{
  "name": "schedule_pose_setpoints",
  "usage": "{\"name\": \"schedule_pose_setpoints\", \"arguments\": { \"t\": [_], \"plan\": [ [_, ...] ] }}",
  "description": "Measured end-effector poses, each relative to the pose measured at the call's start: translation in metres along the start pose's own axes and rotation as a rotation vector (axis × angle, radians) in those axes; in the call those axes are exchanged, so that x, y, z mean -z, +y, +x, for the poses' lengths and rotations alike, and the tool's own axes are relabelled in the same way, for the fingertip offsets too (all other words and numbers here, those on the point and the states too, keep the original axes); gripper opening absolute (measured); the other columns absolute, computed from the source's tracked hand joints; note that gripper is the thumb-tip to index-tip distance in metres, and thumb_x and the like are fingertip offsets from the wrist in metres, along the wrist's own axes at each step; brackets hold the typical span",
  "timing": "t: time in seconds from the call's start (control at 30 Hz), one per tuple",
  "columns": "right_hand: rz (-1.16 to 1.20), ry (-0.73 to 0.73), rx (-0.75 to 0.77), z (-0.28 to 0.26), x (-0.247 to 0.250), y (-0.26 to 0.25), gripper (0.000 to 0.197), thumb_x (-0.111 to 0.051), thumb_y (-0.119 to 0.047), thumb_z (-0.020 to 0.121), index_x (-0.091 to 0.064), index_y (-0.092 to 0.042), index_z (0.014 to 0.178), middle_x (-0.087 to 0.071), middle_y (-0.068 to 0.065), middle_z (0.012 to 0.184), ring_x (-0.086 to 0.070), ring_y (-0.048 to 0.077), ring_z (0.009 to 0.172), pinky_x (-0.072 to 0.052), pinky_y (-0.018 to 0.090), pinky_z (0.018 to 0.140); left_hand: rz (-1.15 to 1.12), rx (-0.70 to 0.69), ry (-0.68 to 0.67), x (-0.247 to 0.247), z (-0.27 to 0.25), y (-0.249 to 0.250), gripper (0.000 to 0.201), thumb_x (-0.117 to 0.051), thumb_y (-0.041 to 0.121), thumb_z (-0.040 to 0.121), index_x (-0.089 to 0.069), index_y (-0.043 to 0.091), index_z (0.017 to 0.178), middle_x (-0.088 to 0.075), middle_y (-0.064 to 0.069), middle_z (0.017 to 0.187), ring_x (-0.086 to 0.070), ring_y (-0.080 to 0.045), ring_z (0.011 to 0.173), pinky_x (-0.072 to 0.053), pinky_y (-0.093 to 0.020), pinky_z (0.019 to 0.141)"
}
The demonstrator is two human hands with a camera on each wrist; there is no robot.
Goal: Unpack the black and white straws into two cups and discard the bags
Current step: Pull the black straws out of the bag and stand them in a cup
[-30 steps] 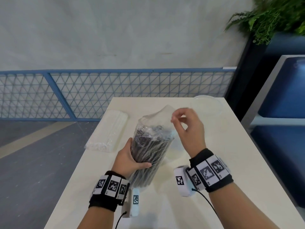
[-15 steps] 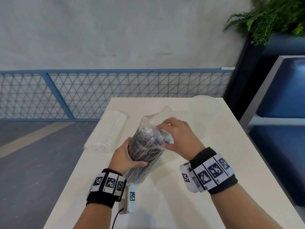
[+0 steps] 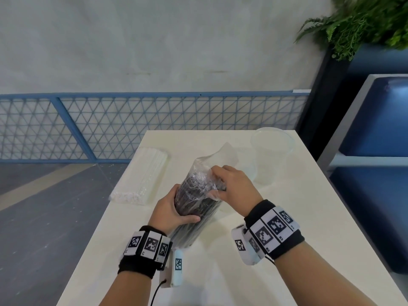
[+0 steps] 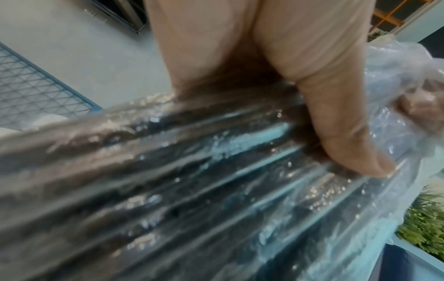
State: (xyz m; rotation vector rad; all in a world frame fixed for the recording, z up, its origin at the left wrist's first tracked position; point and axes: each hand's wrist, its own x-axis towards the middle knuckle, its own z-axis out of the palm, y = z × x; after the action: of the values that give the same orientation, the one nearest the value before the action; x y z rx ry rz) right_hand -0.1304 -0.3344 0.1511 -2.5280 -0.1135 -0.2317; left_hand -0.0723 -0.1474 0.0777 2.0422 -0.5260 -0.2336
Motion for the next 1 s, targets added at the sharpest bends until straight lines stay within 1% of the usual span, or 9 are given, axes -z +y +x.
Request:
{"name": "schedule_pose_setpoints", "arguments": {
  "t": [0.1, 0.23, 0.37, 0.47, 0.57, 0.6, 0.7, 0.87, 1.0],
  "plan": [
    [0.107, 0.056, -0.021, -0.001, -0.008, 0.007, 0.018, -0.071, -0.011, 0.074, -0.057, -0.016, 0.084, -0.042, -0.013, 0.069, -0.039, 0.005, 0.06, -0.031, 0.014, 0.057, -0.016, 0.0, -0.025, 0.001, 0.0, 0.0, 0.073, -0.089, 0.037, 0.043, -0.046, 0.043, 0.101, -0.065, 0.018, 0.099, -0.061, 0.009, 0.092, -0.049, -0.016, 0.081],
    [0.295, 0.134, -0.096, -0.001, -0.013, 0.012, 0.009, -0.074, -0.012, 0.074, -0.066, -0.012, 0.078, -0.068, 0.003, 0.079, -0.052, 0.01, 0.061, -0.046, 0.02, 0.065, 0.008, 0.007, -0.054, 0.002, 0.0, 0.002, 0.072, -0.088, 0.036, 0.043, -0.045, 0.045, 0.099, -0.065, 0.02, 0.098, -0.06, 0.013, 0.089, -0.047, -0.009, 0.076],
    [0.363, 0.212, -0.093, -0.003, -0.005, 0.013, 0.023, -0.076, -0.012, 0.074, -0.059, -0.027, 0.065, -0.055, -0.019, 0.062, -0.053, -0.004, 0.055, -0.039, 0.005, 0.057, 0.037, 0.01, -0.056, 0.003, 0.0, 0.006, 0.07, -0.09, 0.024, 0.049, -0.042, 0.045, 0.096, -0.063, 0.022, 0.093, -0.058, 0.02, 0.082, -0.045, -0.003, 0.072],
    [0.381, 0.246, -0.11, 0.0, 0.005, 0.018, 0.015, -0.075, -0.011, 0.074, -0.065, -0.02, 0.068, -0.061, -0.015, 0.063, -0.052, 0.0, 0.056, -0.041, 0.009, 0.057, 0.053, 0.014, -0.069, 0.004, -0.001, 0.006, 0.071, -0.089, 0.025, 0.052, -0.04, 0.043, 0.099, -0.06, 0.025, 0.093, -0.056, 0.022, 0.08, -0.043, 0.0, 0.072],
    [0.378, 0.28, -0.125, 0.004, 0.018, 0.023, 0.01, -0.075, -0.012, 0.073, -0.068, -0.017, 0.071, -0.067, -0.005, 0.069, -0.056, 0.007, 0.062, -0.047, 0.022, 0.065, 0.058, 0.028, -0.065, 0.003, -0.001, 0.004, 0.074, -0.089, 0.03, 0.051, -0.043, 0.036, 0.109, -0.063, 0.019, 0.098, -0.06, 0.007, 0.091, -0.048, -0.013, 0.082],
    [0.379, 0.301, -0.118, 0.005, 0.023, 0.024, 0.008, -0.075, -0.011, 0.073, -0.068, -0.016, 0.072, -0.067, -0.006, 0.069, -0.055, 0.005, 0.062, -0.047, 0.019, 0.064, 0.06, 0.032, -0.062, 0.003, 0.0, 0.004, 0.075, -0.089, 0.03, 0.051, -0.043, 0.034, 0.11, -0.064, 0.018, 0.099, -0.061, 0.006, 0.091, -0.048, -0.015, 0.083],
    [0.356, 0.363, -0.089, 0.008, 0.038, 0.027, 0.01, -0.075, -0.01, 0.073, -0.067, -0.016, 0.071, -0.061, -0.015, 0.063, -0.053, -0.004, 0.056, -0.04, 0.005, 0.059, 0.067, 0.04, -0.059, 0.002, 0.0, 0.004, 0.073, -0.089, 0.029, 0.05, -0.045, 0.034, 0.108, -0.064, 0.023, 0.093, -0.058, 0.018, 0.083, -0.046, -0.004, 0.074],
    [0.422, 0.456, -0.085, 0.006, 0.04, 0.026, 0.015, -0.073, -0.01, 0.076, -0.065, -0.023, 0.072, -0.063, -0.01, 0.07, -0.051, -0.005, 0.06, -0.04, 0.004, 0.062, 0.048, 0.047, -0.048, 0.003, -0.002, 0.006, 0.07, -0.089, 0.027, 0.051, -0.045, 0.037, 0.105, -0.064, 0.022, 0.093, -0.058, 0.02, 0.082, -0.043, 0.0, 0.072],
    [0.733, 0.504, -0.162, 0.0, 0.019, 0.022, 0.034, -0.073, -0.014, 0.076, -0.054, -0.021, 0.103, -0.057, -0.002, 0.095, -0.055, 0.004, 0.082, -0.048, 0.01, 0.072, -0.007, 0.057, -0.021, 0.004, -0.003, 0.003, 0.068, -0.09, 0.021, 0.05, -0.047, 0.045, 0.098, -0.066, 0.017, 0.098, -0.061, 0.013, 0.09, -0.047, -0.013, 0.08]
  ]
}}
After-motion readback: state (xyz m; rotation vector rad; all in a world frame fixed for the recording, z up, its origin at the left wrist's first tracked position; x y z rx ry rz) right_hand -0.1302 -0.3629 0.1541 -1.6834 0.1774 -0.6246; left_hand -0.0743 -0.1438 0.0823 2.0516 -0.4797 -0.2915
